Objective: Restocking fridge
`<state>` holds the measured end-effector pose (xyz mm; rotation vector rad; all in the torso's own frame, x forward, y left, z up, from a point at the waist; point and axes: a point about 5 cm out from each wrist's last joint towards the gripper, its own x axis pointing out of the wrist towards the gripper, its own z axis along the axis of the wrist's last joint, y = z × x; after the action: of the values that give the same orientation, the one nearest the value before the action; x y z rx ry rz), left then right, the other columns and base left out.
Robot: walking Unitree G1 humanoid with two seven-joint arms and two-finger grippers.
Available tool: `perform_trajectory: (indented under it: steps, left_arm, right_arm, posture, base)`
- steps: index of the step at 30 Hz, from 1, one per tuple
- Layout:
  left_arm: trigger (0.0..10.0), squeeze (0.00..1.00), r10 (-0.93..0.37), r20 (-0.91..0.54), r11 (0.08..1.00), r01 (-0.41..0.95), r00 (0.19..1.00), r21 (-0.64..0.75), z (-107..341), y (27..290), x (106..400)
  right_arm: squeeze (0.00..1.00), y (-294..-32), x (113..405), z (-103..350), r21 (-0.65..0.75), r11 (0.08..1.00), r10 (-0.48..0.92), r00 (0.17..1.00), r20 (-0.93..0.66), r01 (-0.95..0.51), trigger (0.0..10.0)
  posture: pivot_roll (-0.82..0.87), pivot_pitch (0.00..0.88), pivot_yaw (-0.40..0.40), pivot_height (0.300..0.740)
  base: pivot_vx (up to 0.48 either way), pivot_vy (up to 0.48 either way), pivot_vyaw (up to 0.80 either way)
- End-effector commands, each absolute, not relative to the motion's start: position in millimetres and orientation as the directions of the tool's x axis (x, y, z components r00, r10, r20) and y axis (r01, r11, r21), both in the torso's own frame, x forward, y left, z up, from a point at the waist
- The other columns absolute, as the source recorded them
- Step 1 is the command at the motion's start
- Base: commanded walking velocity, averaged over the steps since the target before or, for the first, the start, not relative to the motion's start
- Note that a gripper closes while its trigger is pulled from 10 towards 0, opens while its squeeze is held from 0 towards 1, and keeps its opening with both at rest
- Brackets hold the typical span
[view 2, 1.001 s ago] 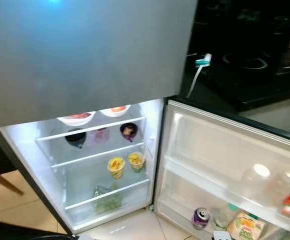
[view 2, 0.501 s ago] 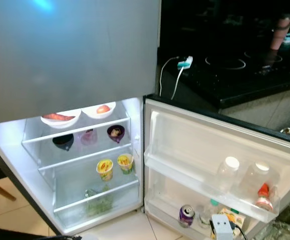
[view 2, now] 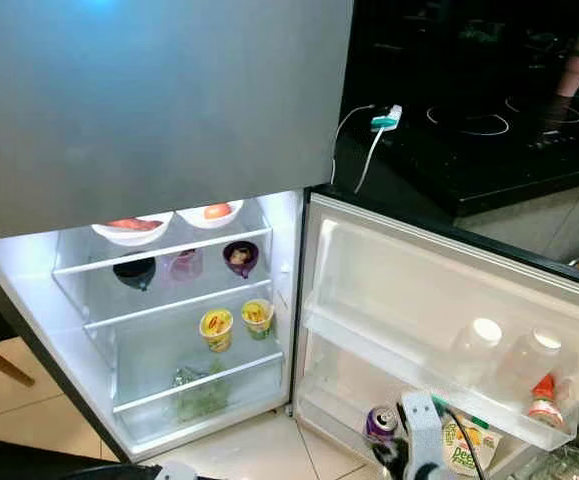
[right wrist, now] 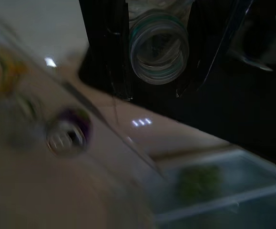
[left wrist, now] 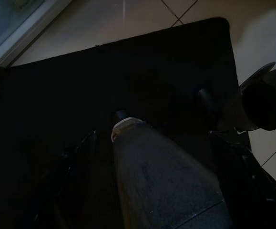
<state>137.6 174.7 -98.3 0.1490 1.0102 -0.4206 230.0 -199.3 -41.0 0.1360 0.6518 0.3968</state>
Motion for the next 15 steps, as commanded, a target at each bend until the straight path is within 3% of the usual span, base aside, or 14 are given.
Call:
perform_trajectory:
  steps: [1,12,15]
  left_arm:
    - [10.0,0.00,-0.264,-0.857,0.918,0.389,0.442,-0.082,-101.2,174.5,130.8]
    - [10.0,0.00,-0.265,-0.848,0.917,0.391,0.459,-0.075,-99.0,174.7,136.5]
    - [10.0,0.00,-0.263,-0.842,0.919,0.388,0.471,-0.070,-98.1,175.4,138.4]
  right_arm:
    - [0.00,-192.9,241.5,-29.5,0.257,0.871,0.490,0.716,-0.497,-0.418,10.0]
    - [0.00,-164.3,258.9,-7.1,0.323,0.693,0.720,0.603,-0.343,-0.645,10.0]
    - [0.00,-155.3,258.4,-3.3,0.332,0.616,0.786,0.533,-0.312,-0.714,10.0]
  posture:
    - [-0.04,0.000,-0.055,0.740]
    - [-0.04,0.000,-0.060,0.740]
    - [-0.04,0.000,-0.062,0.740]
  base:
    - [0.000,0.000,0.00]
    - [0.000,0.000,0.00]
    - [0.000,0.000,0.00]
